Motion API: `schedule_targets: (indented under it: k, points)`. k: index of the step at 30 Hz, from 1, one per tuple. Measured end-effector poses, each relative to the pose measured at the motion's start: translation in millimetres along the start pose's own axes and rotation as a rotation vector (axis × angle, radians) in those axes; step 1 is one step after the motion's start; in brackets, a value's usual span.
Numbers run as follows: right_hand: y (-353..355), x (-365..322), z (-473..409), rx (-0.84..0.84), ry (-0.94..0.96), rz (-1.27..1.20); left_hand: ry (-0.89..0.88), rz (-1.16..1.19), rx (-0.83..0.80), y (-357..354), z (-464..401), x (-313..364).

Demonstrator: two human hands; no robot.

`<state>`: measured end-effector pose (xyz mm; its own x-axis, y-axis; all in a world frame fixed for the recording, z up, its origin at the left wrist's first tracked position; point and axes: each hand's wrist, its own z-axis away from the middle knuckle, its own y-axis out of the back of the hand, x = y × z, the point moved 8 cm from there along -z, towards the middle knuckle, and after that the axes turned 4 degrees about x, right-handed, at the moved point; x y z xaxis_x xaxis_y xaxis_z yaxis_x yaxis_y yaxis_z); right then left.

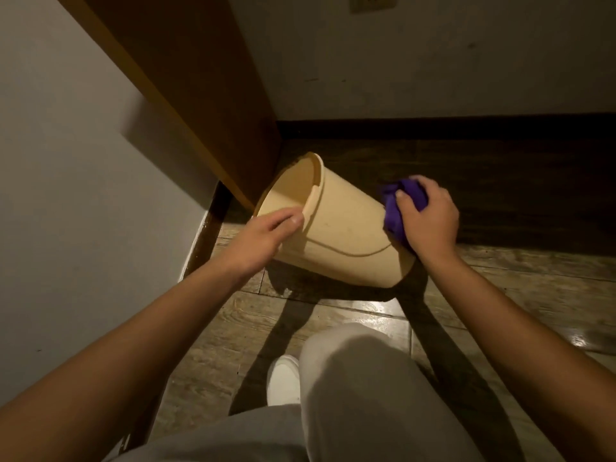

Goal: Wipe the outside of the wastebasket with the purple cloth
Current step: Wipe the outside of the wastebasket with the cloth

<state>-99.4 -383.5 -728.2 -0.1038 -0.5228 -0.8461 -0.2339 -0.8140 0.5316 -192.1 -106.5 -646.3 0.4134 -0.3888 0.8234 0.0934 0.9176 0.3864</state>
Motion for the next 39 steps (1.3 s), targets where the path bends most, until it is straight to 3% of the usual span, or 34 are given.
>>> schedule_targets:
  k: [3,7,10,14,24,27,29,33,36,39]
  points:
    - [-6,-65,13,-0.027,0.126,-0.151,-0.041,-0.163,-0.022,-21,7,-1]
    - [-32,-125,44,-0.093,0.313,-0.174,-0.153,-0.062,0.091,-24,2,21]
    - [-62,-125,68,-0.162,0.368,-0.053,-0.101,0.068,0.137,-15,-5,14]
    - [-80,-89,73,-0.117,0.415,0.056,-0.029,0.106,0.167,4,-11,-5]
    - [-73,31,10,-0.075,-0.033,0.123,-0.001,0.037,0.229,49,-14,-44]
    - [-66,72,1,-0.119,-0.387,0.006,0.029,0.036,0.285,60,-11,-54]
    - [-49,83,-4,-0.062,-0.484,-0.018,0.048,0.029,0.301,65,-6,-62]
    - [-23,31,-22,0.127,-0.177,-0.004,0.001,-0.076,0.266,63,-5,-62]
    - [-38,-18,-18,-0.005,0.063,-0.039,-0.039,-0.156,0.232,58,-6,-53]
    - [-60,-29,13,-0.118,0.266,0.095,-0.063,-0.238,0.228,56,-7,-49]
